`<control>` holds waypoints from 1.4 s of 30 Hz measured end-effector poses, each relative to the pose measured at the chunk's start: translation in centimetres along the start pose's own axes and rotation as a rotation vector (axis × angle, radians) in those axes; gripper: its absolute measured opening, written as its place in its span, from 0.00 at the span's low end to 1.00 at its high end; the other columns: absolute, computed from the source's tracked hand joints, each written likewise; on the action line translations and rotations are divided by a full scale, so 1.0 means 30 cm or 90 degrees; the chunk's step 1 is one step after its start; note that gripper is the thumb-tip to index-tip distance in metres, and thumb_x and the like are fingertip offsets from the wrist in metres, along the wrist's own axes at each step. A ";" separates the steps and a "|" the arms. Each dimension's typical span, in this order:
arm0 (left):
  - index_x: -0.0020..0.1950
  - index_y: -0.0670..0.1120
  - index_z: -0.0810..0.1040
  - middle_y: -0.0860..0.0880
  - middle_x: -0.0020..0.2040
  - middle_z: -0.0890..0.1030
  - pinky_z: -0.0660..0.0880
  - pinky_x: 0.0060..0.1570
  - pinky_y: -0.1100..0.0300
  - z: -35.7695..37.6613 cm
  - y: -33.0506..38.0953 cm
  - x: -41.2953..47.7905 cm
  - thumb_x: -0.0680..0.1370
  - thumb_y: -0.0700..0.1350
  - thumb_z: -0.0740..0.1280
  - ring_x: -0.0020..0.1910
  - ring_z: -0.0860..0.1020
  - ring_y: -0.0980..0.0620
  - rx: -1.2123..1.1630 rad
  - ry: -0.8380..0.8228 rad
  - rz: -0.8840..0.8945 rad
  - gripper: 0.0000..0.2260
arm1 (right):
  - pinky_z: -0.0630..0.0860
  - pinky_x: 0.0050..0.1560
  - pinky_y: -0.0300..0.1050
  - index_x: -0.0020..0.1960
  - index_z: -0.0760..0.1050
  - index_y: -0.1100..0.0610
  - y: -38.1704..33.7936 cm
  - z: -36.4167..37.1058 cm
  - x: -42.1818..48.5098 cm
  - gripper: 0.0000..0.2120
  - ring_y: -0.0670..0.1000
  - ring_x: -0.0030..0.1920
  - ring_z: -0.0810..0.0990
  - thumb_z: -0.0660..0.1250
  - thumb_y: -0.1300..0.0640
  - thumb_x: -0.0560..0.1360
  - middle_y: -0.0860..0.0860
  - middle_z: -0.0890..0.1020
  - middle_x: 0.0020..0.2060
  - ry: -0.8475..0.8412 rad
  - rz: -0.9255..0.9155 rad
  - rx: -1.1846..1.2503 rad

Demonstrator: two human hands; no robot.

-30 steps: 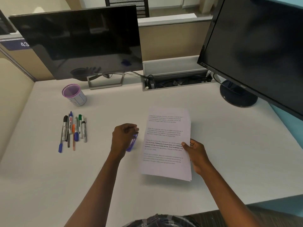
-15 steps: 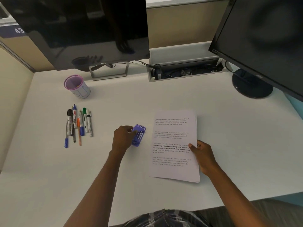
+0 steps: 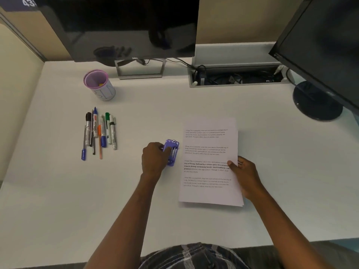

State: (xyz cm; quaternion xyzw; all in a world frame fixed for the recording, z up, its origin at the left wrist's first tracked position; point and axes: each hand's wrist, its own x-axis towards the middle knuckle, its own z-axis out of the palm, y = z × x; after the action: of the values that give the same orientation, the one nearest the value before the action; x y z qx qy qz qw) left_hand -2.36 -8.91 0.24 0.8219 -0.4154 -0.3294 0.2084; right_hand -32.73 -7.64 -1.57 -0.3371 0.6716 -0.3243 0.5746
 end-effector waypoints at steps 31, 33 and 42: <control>0.36 0.36 0.80 0.41 0.31 0.81 0.70 0.34 0.56 0.014 -0.029 -0.006 0.76 0.48 0.71 0.29 0.72 0.46 -0.140 0.057 -0.077 0.17 | 0.82 0.57 0.53 0.63 0.80 0.55 -0.087 0.114 0.155 0.11 0.54 0.53 0.87 0.69 0.60 0.80 0.52 0.87 0.54 -0.069 -0.028 -0.086; 0.35 0.36 0.79 0.43 0.29 0.79 0.69 0.33 0.57 0.013 -0.029 -0.005 0.76 0.48 0.72 0.29 0.71 0.46 -0.142 0.058 -0.078 0.17 | 0.82 0.56 0.52 0.62 0.80 0.55 -0.089 0.118 0.157 0.11 0.54 0.52 0.87 0.69 0.60 0.80 0.52 0.87 0.54 -0.067 -0.035 -0.091; 0.35 0.38 0.80 0.42 0.31 0.82 0.70 0.35 0.57 0.011 -0.032 -0.001 0.76 0.47 0.72 0.30 0.74 0.46 -0.149 0.052 -0.079 0.15 | 0.83 0.49 0.47 0.60 0.80 0.53 -0.100 0.109 0.165 0.09 0.52 0.50 0.87 0.69 0.60 0.81 0.51 0.87 0.52 -0.050 -0.049 -0.108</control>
State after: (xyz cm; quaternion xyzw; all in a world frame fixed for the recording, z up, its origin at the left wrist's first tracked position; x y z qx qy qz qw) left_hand -2.09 -8.35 -0.57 0.8288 -0.3132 -0.3545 0.2989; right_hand -29.81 -13.57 -2.26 -0.4226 0.6600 -0.2747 0.5571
